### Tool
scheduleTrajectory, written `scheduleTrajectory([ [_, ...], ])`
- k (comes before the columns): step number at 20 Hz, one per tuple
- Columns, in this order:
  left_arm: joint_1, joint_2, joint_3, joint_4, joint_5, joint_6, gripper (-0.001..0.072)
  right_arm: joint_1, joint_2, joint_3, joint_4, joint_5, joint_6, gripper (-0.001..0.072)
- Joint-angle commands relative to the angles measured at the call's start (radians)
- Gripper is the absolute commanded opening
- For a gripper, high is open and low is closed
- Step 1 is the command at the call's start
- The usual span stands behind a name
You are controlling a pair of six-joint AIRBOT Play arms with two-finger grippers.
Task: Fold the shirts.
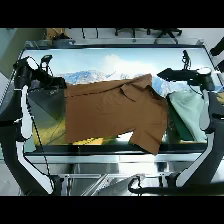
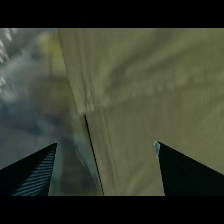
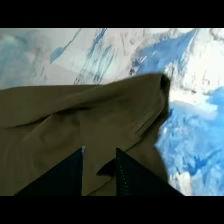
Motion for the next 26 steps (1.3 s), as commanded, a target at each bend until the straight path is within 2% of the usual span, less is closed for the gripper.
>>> scheduleTrajectory([
  [1, 0.027, 0.045, -0.103, -0.106, -0.175, -0.026, 0.0691, -0.046, 0.069, 0.001, -0.087, 0.22, 0.082, 0.0223],
  [3, 0.05, 0.124, -0.286, -0.205, -0.156, -0.007, 0.069, -0.052, 0.112, -0.008, -0.203, 0.304, 0.13, 0.0222],
  [4, 0.058, 0.177, -0.403, -0.204, -0.145, 0.01, 0.069, -0.052, 0.133, -0.014, -0.257, 0.344, 0.158, 0.0223],
  [8, 0.118, 0.37, -0.808, -0.172, -0.066, 0.04, 0.069, -0.053, 0.271, -0.167, -0.34, 0.353, 0.202, 0.0223],
  [11, 0.156, 0.486, -1.045, -0.187, 0.056, 0.041, 0.069, -0.053, 0.367, -0.294, -0.379, 0.332, 0.201, 0.0225],
  [15, 0.135, 0.544, -1.215, -0.328, 0.233, 0.101, 0.069, -0.052, 0.415, -0.353, -0.377, 0.32, 0.201, 0.0226],
  [19, 0.086, 0.543, -1.275, -0.335, 0.323, 0.103, 0.0689, -0.052, 0.436, -0.354, -0.376, 0.327, 0.201, 0.0226],
  [20, 0.076, 0.544, -1.268, -0.35, 0.318, 0.118, 0.0632, -0.052, 0.443, -0.354, -0.376, 0.327, 0.201, 0.0226],
  [21, 0.073, 0.544, -1.255, -0.379, 0.304, 0.142, 0.0439, -0.052, 0.449, -0.354, -0.376, 0.327, 0.201, 0.0227],
  [22, 0.065, 0.544, -1.238, -0.423, 0.286, 0.183, 0.0194, -0.052, 0.454, -0.354, -0.376, 0.327, 0.201, 0.0226],
  [23, 0.062, 0.544, -1.221, -0.452, 0.274, 0.217, 0.0031, -0.052, 0.458, -0.354, -0.377, 0.327, 0.202, 0.0226],
  [24, 0.057, 0.544, -1.197, -0.457, 0.262, 0.231, 0.0015, -0.052, 0.459, -0.354, -0.377, 0.328, 0.21, 0.0226],
  [26, 0.074, 0.544, -1.126, -0.37, 0.254, 0.212, 0.0014, -0.052, 0.459, -0.354, -0.381, 0.334, 0.225, 0.0226],
])
